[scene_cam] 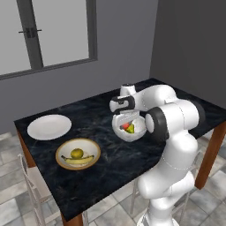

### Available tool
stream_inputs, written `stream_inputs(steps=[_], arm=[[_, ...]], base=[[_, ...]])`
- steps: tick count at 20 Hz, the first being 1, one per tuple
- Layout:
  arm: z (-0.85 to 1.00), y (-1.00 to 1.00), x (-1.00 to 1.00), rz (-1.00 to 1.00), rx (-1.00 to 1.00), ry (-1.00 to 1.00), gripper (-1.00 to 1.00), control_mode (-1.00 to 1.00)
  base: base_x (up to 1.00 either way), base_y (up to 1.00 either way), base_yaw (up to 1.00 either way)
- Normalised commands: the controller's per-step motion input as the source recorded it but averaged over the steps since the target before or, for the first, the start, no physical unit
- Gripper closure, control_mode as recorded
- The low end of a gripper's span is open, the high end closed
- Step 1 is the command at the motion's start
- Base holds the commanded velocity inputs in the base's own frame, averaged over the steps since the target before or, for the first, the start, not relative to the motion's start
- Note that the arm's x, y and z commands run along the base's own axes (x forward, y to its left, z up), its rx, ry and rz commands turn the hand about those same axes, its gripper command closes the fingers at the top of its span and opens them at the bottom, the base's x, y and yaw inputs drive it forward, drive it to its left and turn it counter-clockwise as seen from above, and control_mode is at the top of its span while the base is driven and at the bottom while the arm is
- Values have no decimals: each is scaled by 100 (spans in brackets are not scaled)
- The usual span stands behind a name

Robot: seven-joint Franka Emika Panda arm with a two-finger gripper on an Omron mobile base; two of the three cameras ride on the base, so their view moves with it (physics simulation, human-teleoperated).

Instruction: Take the fruits from the plate on the dining counter and place two fruits in each bowl.

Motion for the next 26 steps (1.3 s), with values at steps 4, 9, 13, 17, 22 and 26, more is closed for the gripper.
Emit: stream_inputs(steps=[4, 9, 13, 17, 22, 26], arm=[[0, 0, 0, 1, 0, 0, -100, -100], [0, 0, 0, 0, 0, 0, -100, -100], [2, 0, -14, 0, 0, 0, -100, -100], [28, 0, -32, 0, 0, 0, -100, -100], [50, 0, -37, 0, 0, 0, -100, -100], [71, 0, -51, 0, 0, 0, -100, -100]], base=[[0, 0, 0], [0, 0, 0], [0, 0, 0], [0, 0, 0], [0, 0, 0], [0, 0, 0]])
